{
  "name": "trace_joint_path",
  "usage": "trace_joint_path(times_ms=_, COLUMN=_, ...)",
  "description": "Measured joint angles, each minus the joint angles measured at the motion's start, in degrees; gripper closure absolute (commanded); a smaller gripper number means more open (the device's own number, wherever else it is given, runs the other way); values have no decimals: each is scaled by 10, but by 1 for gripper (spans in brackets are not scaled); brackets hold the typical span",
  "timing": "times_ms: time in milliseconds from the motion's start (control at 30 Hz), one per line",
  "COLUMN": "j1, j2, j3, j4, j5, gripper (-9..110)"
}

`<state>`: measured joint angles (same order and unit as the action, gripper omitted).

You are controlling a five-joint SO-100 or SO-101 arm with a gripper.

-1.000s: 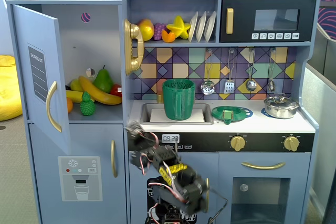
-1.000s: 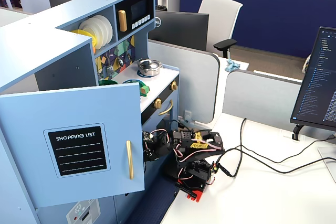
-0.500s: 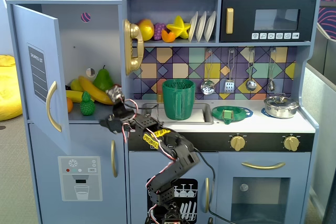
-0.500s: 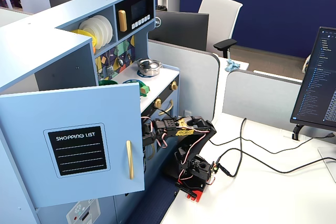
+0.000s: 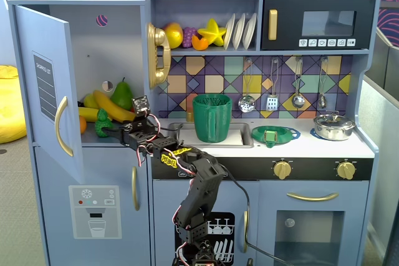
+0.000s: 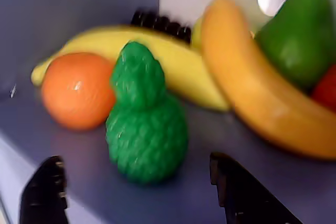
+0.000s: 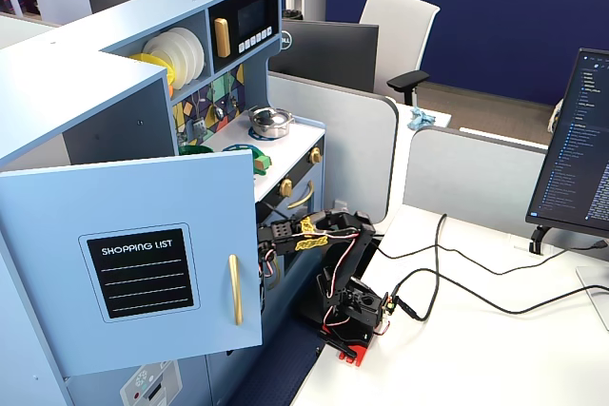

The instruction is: Pick up the green pineapple from the left cabinet and place it in the green recipient

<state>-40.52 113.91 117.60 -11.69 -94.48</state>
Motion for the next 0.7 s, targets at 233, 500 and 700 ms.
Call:
trace_joint_path(times_ms=233, j1=9, j2=-48, j3=-9, j4=-39, j5=6, gripper=70)
trace_joint_path(times_ms=500, j1=9, j2=-115, j3=-62, j4=-50, j5=5, gripper=71)
trace_joint_path(times_ms=700, j1=9, j2=-158, j3=-102, j4=-50, j5=4, gripper=72)
